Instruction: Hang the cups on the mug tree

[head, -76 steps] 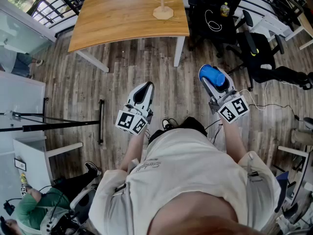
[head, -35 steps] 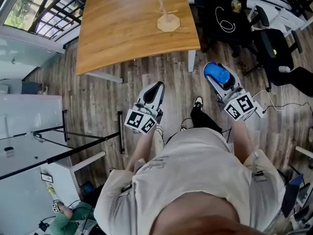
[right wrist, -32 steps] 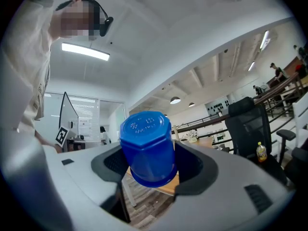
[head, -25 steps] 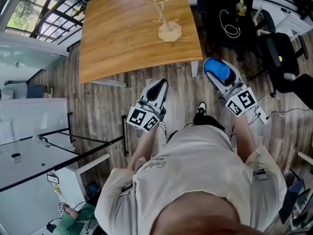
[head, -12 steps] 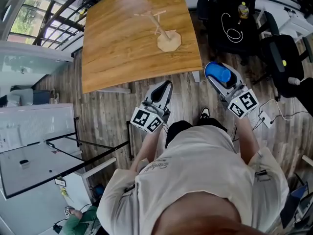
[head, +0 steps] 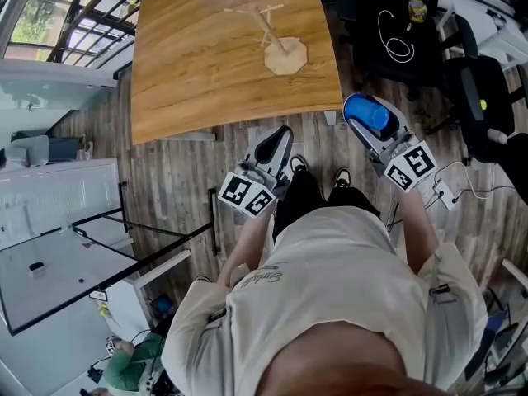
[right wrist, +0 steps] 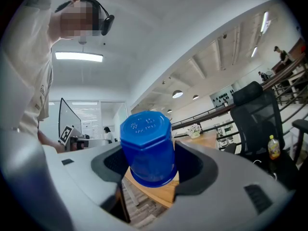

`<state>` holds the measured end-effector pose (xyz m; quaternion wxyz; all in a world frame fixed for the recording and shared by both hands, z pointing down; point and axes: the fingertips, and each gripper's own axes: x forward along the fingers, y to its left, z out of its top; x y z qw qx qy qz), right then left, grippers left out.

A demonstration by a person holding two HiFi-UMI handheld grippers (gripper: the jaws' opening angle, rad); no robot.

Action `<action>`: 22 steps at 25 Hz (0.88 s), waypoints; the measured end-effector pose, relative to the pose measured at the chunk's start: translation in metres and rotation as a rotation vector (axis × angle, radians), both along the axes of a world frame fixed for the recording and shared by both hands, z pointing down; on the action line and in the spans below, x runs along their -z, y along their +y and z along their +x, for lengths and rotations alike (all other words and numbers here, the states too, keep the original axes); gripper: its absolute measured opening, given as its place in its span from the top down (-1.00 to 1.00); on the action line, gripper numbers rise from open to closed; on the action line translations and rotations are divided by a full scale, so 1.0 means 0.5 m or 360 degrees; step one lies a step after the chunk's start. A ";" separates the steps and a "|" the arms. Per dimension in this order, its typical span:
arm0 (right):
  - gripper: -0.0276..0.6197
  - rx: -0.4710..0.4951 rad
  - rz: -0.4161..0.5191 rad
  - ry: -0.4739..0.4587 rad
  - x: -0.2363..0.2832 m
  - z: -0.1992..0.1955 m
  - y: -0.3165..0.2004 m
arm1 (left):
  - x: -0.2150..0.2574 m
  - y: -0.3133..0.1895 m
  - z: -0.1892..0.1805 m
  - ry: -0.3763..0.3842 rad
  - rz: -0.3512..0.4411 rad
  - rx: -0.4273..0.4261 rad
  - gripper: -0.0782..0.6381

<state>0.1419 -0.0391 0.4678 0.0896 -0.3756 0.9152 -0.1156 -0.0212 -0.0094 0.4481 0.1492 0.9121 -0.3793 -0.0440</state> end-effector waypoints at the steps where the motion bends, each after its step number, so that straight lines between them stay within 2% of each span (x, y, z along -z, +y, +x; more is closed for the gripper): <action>1: 0.08 0.0001 -0.0013 0.0002 -0.005 -0.004 -0.003 | -0.004 0.000 -0.004 0.0009 -0.0006 0.0002 0.70; 7: 0.08 0.0014 -0.0021 0.0039 0.004 -0.052 -0.039 | -0.018 -0.042 -0.060 0.0053 -0.0016 0.0046 0.70; 12: 0.08 0.0011 0.0001 0.0118 0.028 -0.084 -0.104 | 0.013 -0.126 -0.094 0.0089 0.0069 0.0048 0.70; 22: 0.08 -0.0099 -0.0009 0.0132 0.061 -0.155 -0.262 | 0.035 -0.291 -0.164 0.0135 0.0112 -0.0054 0.70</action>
